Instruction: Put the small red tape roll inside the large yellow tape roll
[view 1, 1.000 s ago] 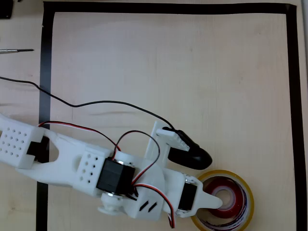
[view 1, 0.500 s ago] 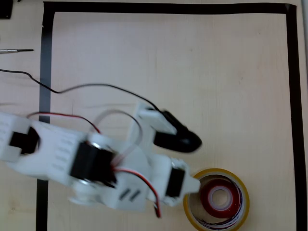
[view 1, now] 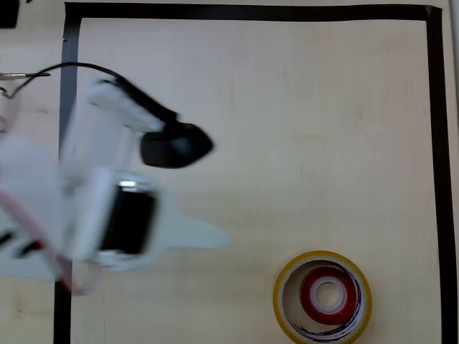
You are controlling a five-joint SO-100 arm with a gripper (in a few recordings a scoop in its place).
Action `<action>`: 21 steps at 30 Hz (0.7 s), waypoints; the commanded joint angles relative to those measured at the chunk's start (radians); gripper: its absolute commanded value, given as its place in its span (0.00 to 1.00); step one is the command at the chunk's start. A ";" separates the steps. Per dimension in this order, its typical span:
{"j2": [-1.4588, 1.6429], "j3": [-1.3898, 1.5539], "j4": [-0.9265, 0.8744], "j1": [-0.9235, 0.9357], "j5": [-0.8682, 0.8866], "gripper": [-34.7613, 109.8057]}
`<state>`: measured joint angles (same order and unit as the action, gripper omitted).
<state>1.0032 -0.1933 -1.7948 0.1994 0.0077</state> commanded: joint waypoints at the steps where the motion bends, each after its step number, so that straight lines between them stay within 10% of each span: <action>1: 0.288 0.060 -0.014 -0.031 0.046 0.24; 9: 0.776 0.673 -0.009 -0.141 0.054 0.24; 14: 1.439 1.687 0.351 -0.118 0.055 0.24; 21: 1.793 2.307 0.518 -0.066 0.054 0.24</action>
<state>2.5756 1.7365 -1.4067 0.1197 0.0322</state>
